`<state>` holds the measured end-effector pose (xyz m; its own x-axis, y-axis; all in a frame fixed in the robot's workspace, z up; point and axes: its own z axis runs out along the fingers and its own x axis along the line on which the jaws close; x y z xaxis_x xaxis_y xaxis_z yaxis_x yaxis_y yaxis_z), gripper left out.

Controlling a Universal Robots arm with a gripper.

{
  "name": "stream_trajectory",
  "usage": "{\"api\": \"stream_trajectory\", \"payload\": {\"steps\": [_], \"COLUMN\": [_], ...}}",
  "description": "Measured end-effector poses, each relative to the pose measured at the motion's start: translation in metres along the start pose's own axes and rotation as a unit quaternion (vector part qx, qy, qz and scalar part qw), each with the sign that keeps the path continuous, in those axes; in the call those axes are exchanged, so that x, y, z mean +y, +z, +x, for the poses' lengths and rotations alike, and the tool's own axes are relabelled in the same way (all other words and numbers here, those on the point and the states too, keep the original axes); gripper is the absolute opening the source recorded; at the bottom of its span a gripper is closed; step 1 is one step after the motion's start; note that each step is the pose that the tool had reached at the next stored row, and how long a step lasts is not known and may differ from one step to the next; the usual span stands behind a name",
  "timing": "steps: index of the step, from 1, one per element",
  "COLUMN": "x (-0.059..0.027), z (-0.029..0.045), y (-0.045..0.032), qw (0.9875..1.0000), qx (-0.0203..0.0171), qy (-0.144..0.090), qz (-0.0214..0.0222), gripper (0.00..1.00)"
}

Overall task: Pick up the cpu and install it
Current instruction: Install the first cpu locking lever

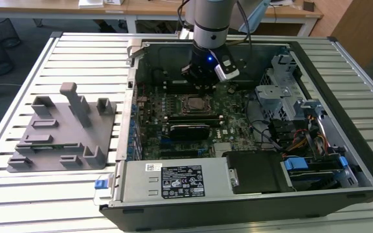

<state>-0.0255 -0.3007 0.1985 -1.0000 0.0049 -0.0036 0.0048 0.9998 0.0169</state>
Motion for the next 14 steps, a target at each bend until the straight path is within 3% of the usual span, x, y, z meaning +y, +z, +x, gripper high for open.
{"api": "stream_trajectory", "payload": {"steps": [14], "x": [0.0002], "z": [-0.0001], "y": [-0.0027], "qw": [1.0], "qx": [-0.0003], "qy": [0.0], "qz": [0.0007], "gripper": [0.12]}}
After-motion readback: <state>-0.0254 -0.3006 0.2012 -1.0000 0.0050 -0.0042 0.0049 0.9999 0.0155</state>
